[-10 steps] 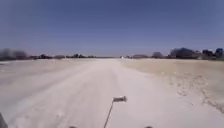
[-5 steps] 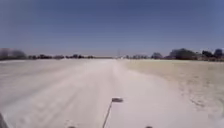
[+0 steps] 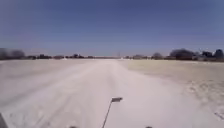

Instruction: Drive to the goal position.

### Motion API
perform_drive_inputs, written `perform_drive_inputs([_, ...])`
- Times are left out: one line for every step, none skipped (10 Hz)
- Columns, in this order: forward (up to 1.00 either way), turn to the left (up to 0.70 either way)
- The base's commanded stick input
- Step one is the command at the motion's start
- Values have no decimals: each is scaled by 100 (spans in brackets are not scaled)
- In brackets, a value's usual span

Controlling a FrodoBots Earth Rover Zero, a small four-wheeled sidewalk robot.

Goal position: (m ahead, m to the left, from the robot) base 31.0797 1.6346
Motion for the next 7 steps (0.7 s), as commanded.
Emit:
perform_drive_inputs([70,0])
perform_drive_inputs([70,0])
perform_drive_inputs([70,0])
perform_drive_inputs([70,0])
perform_drive_inputs([70,0])
perform_drive_inputs([70,0])
perform_drive_inputs([70,0])
